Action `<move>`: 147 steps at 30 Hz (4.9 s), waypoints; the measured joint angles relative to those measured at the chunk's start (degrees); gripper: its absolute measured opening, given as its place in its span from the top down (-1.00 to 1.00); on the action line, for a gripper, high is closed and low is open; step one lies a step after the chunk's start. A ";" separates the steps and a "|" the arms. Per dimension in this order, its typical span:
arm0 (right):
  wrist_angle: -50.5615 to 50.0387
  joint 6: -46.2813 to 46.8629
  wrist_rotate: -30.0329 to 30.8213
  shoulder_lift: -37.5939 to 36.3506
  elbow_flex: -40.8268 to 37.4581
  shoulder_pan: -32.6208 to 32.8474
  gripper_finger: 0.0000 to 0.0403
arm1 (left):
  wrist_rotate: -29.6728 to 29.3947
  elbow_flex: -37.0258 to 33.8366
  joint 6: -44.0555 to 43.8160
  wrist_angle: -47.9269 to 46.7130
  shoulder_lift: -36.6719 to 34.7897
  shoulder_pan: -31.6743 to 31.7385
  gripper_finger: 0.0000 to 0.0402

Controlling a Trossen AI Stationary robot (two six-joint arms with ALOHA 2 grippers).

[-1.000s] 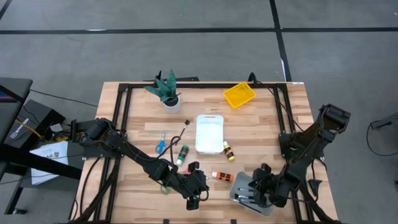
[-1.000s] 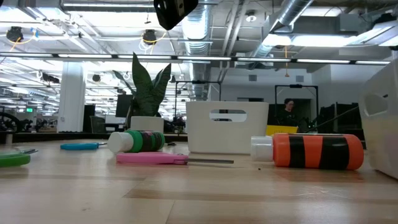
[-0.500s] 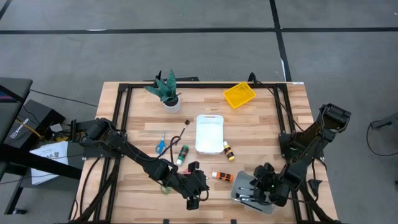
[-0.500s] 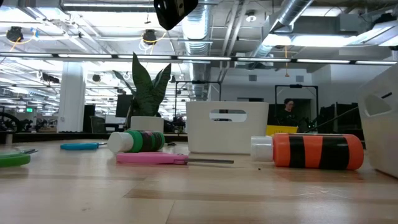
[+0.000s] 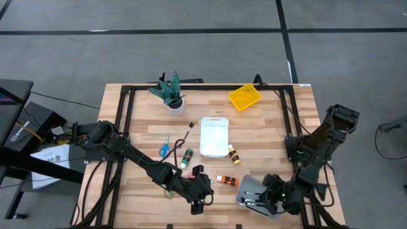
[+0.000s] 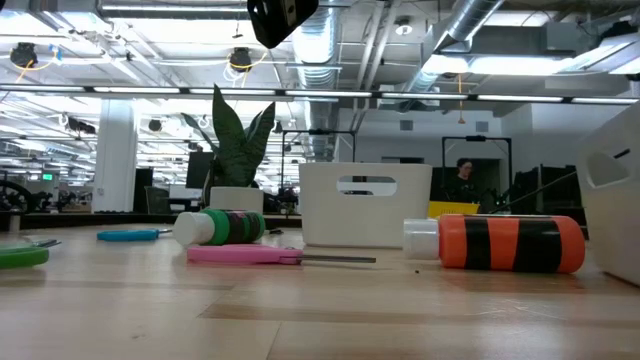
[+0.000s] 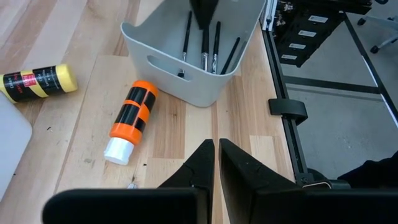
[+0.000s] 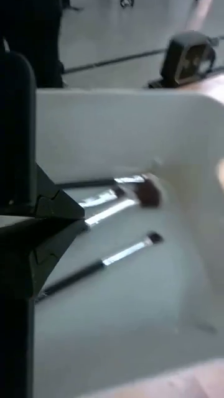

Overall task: Pick & Place Paint Supplies
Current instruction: Put the blue scissors into the white bin

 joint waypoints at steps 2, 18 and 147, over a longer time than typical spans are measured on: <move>-0.37 0.98 -0.02 0.05 0.82 1.37 0.98 | 0.00 0.00 0.00 0.00 0.00 0.00 0.92; -11.96 0.32 1.01 0.13 6.19 -0.17 1.00 | -1.76 0.00 0.07 0.00 0.00 0.24 0.92; -28.07 -18.77 9.27 -25.07 10.55 -24.50 0.81 | -4.44 -50.67 -49.96 -16.74 -41.00 18.12 0.65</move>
